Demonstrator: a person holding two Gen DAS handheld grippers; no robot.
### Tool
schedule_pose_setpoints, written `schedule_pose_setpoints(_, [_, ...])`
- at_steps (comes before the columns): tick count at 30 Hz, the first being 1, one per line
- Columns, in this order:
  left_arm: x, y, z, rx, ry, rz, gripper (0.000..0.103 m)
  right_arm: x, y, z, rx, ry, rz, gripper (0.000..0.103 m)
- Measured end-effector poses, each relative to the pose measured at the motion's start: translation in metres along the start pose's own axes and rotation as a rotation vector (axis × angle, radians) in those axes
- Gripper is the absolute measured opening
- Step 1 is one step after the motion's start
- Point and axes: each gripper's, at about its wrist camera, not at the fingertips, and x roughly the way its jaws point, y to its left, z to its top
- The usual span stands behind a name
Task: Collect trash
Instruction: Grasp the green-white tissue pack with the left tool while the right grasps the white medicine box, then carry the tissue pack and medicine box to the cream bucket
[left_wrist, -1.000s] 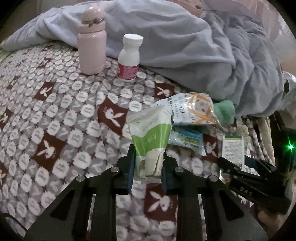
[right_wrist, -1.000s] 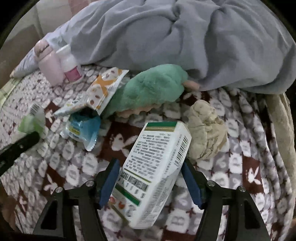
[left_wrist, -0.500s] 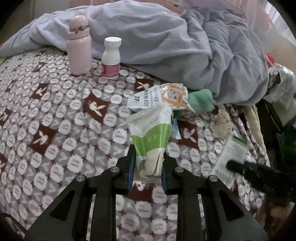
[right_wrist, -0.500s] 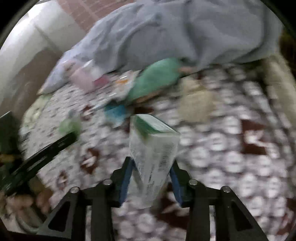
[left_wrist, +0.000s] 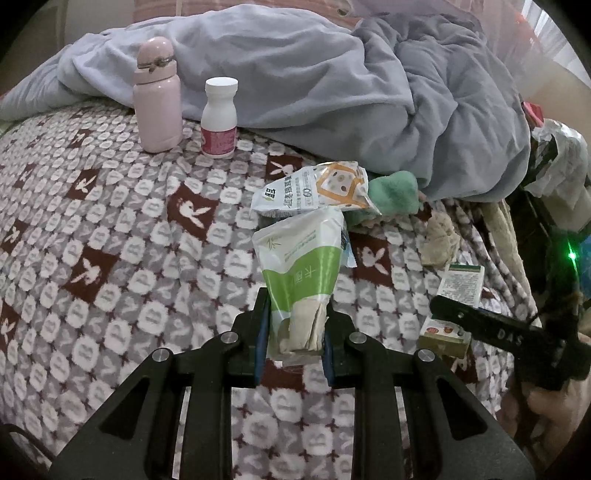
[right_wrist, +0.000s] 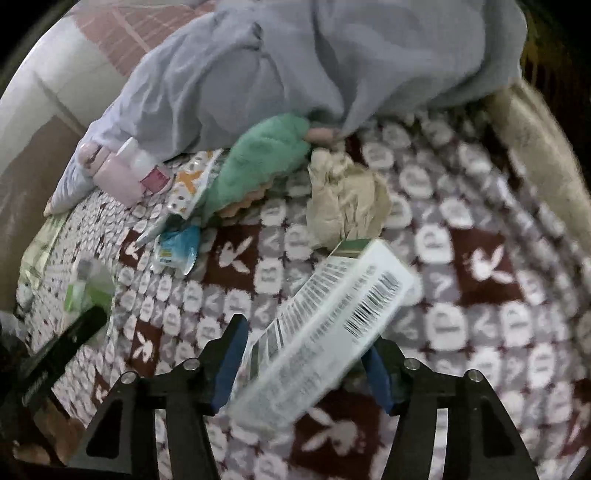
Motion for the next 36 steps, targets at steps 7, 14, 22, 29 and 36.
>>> schedule_pose_setpoints(7, [-0.006, -0.019, -0.001, 0.028, -0.007, -0.025, 0.021, -0.024, 0.002, -0.011, -0.053, -0.066, 0.052, 0.033])
schedule_pose_setpoints(14, [-0.017, -0.062, -0.005, 0.084, -0.022, -0.08, 0.021, -0.073, -0.014, -0.023, -0.104, -0.13, 0.034, 0.033])
schedule_pose_setpoints(22, [-0.018, -0.129, -0.016, 0.167, -0.005, -0.136, 0.021, -0.12, -0.058, -0.044, -0.072, -0.184, 0.0, 0.033])
schedule_pose_setpoints(29, [-0.014, -0.196, -0.029, 0.26, 0.012, -0.191, 0.021, -0.161, -0.113, -0.061, -0.004, -0.232, -0.044, 0.033])
schedule_pose_setpoints(36, [-0.011, -0.263, -0.045, 0.35, 0.03, -0.245, 0.021, -0.199, -0.169, -0.08, 0.084, -0.285, -0.102, 0.033])
